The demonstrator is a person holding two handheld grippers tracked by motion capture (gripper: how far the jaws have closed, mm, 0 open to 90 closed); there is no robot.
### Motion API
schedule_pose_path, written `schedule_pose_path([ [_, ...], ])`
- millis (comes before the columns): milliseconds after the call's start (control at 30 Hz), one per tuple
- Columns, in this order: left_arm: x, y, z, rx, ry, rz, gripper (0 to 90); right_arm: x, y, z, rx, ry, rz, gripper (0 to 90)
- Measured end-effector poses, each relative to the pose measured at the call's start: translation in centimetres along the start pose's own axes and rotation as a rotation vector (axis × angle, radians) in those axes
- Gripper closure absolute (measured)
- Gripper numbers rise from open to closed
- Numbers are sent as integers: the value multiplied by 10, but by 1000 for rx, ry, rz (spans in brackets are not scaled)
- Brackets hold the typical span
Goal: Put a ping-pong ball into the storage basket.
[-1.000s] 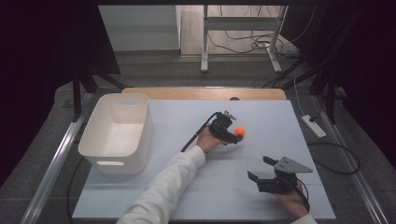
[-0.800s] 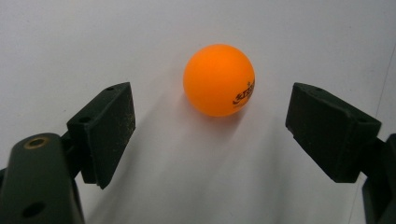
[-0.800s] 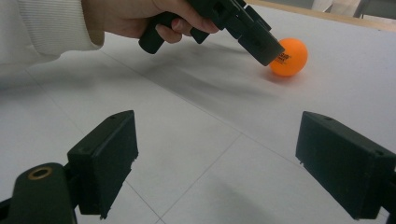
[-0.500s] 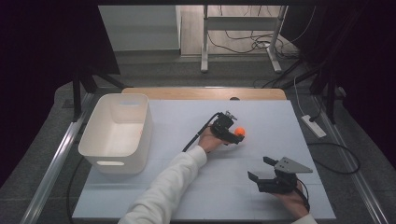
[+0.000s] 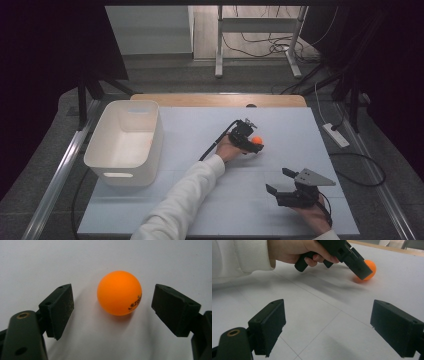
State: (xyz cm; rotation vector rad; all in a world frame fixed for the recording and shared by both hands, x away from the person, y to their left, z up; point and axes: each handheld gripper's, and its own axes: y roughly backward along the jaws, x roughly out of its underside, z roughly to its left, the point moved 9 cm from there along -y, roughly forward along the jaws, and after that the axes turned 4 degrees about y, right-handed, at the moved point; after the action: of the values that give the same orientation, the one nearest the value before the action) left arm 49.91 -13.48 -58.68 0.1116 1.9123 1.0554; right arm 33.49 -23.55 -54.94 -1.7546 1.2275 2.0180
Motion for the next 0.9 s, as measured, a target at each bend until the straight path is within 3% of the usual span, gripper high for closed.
schedule_pose_path([
  [300,-1,-4,1,12,-8,-12,323,0,0,0,0,-5,1,127],
  [467,-3,-4,-1,20,-21,-27,434,0,0,0,0,-3,0,127],
  [533,-4,-3,-1,4,-29,-29,498,1,1,-1,1,-4,0,127],
  [900,-6,2,-1,8,-21,-43,510,1,1,-2,5,-2,2,127],
])
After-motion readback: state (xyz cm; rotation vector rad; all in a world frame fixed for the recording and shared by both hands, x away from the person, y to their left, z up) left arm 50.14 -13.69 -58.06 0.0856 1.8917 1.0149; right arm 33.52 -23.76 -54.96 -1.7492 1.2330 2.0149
